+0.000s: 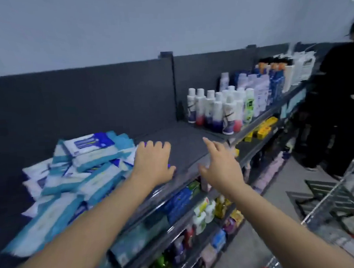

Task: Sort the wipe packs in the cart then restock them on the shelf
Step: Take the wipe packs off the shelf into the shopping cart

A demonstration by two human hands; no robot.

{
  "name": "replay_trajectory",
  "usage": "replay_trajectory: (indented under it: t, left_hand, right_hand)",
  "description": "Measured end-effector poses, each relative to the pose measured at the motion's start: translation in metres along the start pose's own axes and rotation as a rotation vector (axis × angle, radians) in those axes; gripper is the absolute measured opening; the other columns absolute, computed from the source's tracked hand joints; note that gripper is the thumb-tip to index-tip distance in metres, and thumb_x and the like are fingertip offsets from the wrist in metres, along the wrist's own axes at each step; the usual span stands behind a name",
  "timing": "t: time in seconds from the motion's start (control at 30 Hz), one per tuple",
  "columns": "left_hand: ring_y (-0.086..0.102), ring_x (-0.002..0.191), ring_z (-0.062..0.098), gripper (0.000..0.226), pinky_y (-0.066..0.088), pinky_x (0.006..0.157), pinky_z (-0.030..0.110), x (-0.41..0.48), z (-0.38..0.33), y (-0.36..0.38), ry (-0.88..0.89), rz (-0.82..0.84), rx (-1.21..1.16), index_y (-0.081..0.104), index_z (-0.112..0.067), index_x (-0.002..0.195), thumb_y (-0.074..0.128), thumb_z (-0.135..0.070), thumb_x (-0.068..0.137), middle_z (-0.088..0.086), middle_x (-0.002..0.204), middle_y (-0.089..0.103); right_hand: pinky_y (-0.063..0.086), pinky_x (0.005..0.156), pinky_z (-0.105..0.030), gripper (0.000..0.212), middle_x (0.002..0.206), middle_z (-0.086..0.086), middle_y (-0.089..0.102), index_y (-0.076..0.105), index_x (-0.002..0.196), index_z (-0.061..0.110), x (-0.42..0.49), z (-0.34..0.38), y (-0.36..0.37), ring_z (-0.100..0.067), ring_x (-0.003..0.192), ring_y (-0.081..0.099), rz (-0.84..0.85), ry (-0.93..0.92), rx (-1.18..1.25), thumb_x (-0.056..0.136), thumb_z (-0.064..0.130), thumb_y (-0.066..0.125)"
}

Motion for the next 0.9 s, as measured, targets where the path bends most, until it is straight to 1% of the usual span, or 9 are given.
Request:
replay_trajectory:
  t: [0.17,0.27,0.33,0.4,0.5,0.57,0.63,0.77,0.9]
  left_hand:
    - [0.05,0.116,0.027,0.063,0.035,0.095,0.038,-0.083,0.137,0.023,-0.24,0.137,0.037,0.045,-0.02,0.127,0.046,-0.064,0.083,0.005,0.125,0.055]
    - [0.041,0.127,0.028,0.088,0.034,0.099,0.043,-0.13,0.197,0.05,-0.442,0.281,-0.006,0.035,-0.021,0.14,0.043,-0.079,0.074,0.006,0.139,0.044]
    - [0.034,0.133,0.031,0.111,0.033,0.102,0.045,-0.161,0.226,0.074,-0.615,0.415,-0.144,0.02,-0.023,0.148,0.039,-0.091,0.064,0.007,0.149,0.031]
    - [0.029,0.136,0.032,0.125,0.034,0.104,0.044,-0.184,0.24,0.095,-0.767,0.483,-0.376,0.006,-0.026,0.151,0.043,-0.095,0.054,0.008,0.154,0.022]
    - [0.029,0.136,0.033,0.131,0.035,0.103,0.042,-0.191,0.244,0.108,-0.867,0.431,-0.591,0.002,-0.03,0.15,0.061,-0.088,0.048,0.011,0.151,0.024]
    - [0.041,0.128,0.03,0.127,0.041,0.097,0.038,-0.187,0.247,0.112,-0.914,0.325,-0.695,0.012,-0.031,0.145,0.071,-0.081,0.044,0.009,0.145,0.034]
    - [0.052,0.117,0.025,0.117,0.046,0.088,0.035,-0.185,0.252,0.114,-0.988,0.18,-0.793,0.022,-0.032,0.135,0.076,-0.076,0.041,0.003,0.136,0.045]
    - [0.057,0.108,0.027,0.087,0.048,0.083,0.036,-0.183,0.258,0.115,-1.2,-0.063,-0.904,0.031,-0.027,0.122,0.072,-0.07,0.058,-0.002,0.125,0.057]
    - [0.051,0.118,0.029,0.082,0.044,0.095,0.04,-0.171,0.258,0.126,-1.298,0.002,-0.911,0.037,-0.018,0.127,0.059,-0.073,0.071,0.004,0.13,0.054]
  right_hand:
    - [0.043,0.095,-0.039,0.066,0.143,-0.005,0.039,0.026,0.147,0.024,-0.012,0.136,0.065,-0.029,0.123,0.045,0.152,-0.164,0.059,0.089,0.042,0.054]
    - [0.04,0.099,-0.041,0.067,0.144,-0.007,0.037,0.031,0.145,0.024,-0.016,0.181,0.104,-0.031,0.128,0.041,0.261,-0.212,0.043,0.087,0.051,0.054]
    - [0.031,0.107,-0.049,0.073,0.15,-0.008,0.029,0.029,0.145,0.026,-0.013,0.188,0.127,-0.032,0.137,0.028,0.327,-0.161,-0.014,0.085,0.059,0.052]
    - [0.016,0.11,-0.059,0.076,0.156,-0.011,0.014,0.023,0.147,0.027,-0.004,0.172,0.146,-0.036,0.144,0.01,0.392,-0.006,-0.053,0.085,0.064,0.046]
    - [0.005,0.113,-0.059,0.079,0.157,-0.019,0.005,0.015,0.15,0.02,0.011,0.136,0.161,-0.041,0.144,0.0,0.463,0.293,0.0,0.088,0.064,0.037]
    - [0.012,0.113,-0.053,0.081,0.155,-0.022,0.012,0.017,0.149,0.017,0.02,0.131,0.165,-0.043,0.142,0.009,0.473,0.364,0.082,0.087,0.061,0.042]
    - [0.021,0.111,-0.047,0.083,0.151,-0.019,0.022,0.021,0.145,0.015,0.029,0.142,0.165,-0.04,0.138,0.02,0.465,0.339,0.187,0.082,0.056,0.056]
    - [0.04,0.097,-0.036,0.094,0.144,-0.014,0.027,0.031,0.139,0.012,0.037,0.159,0.176,-0.033,0.132,0.031,0.509,0.368,0.51,0.067,0.042,0.083]
    - [0.045,0.087,-0.039,0.106,0.138,-0.013,0.024,0.027,0.139,0.01,0.042,0.157,0.188,-0.032,0.12,0.041,0.548,0.532,0.715,0.057,0.031,0.091]
Point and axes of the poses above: each hand's wrist, its own x-axis towards the middle knuckle, its own y-axis out of the palm, z = x × y, the point moved 10 cm from there along x, towards the middle knuckle
